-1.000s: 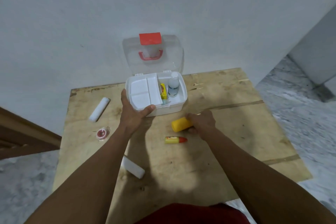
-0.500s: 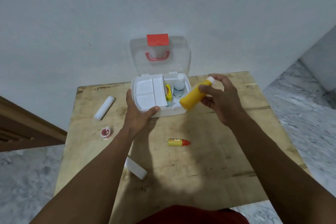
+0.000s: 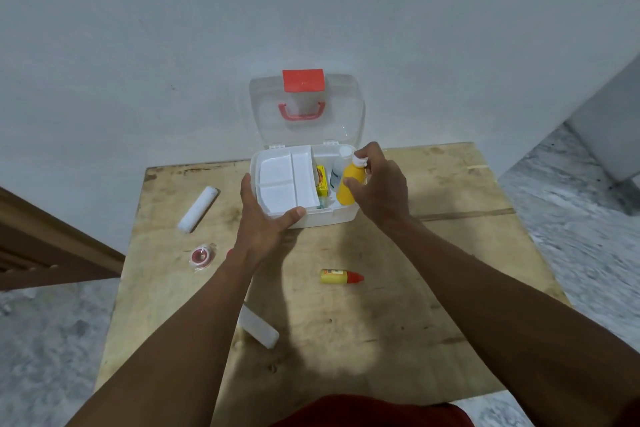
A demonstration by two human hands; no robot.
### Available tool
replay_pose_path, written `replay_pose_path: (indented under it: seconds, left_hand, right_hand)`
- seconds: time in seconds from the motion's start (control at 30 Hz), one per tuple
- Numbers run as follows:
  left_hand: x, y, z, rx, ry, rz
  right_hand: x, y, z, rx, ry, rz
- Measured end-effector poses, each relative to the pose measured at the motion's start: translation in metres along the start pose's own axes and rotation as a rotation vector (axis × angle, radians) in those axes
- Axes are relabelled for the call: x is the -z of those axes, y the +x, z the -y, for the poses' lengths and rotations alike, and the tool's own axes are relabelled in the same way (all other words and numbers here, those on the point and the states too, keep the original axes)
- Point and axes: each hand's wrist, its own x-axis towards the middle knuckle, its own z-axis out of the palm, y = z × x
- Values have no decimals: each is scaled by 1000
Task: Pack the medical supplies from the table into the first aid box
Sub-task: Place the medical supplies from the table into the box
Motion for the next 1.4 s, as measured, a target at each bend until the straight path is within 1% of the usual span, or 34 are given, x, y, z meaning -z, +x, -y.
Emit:
replay_pose_path:
  seconds: [0.3,0.5,0.6,0.93,1.0,1.07,1.13,1.17,1.2,1.23,1.3,1.37,1.4]
  left_hand:
    - [0,0,-2,-14,9,-9]
    - [-1,-1,-3,-14,9,-13]
    - [-1,-1,-3,-15,11,-13]
    - [0,-1,-3,-17,33,-1]
    - [1,-1,-3,-10,27,2]
    - [2,0,-4,-8,24,11]
    - [3,1,-5,-16,31,24]
    - [2,2,-5,-17,32,26]
    - [2,1,-6,-14,29,21]
    - [1,1,-7,-8,25,12]
    - [1,0,-7,0,17,5]
    - [2,-1,-6,2,16,15]
    - [2,-1,-6,6,19,21]
  right_hand:
    - [-17,4,-1,30,-213,15]
    - [-23,9,-1,85,-291,30]
    - [-23,11,-1,96,-270,49]
    - [-16,8,-7,78,-93,118]
    - [-14,5,-7,59,-61,84]
    - [-10,-6,-5,46,-24,-24]
    - [-3,-24,-4,104,23,-168]
    - [0,-36,-5,146,27,-202]
    - [2,-49,-7,181,10,-191]
    - [2,-62,-11,207,-13,-130]
    - [-3,-87,-21,221,-42,94]
    - [-10,-105,-31,193,-84,316]
    - [-13,-112,-34,172,-112,397]
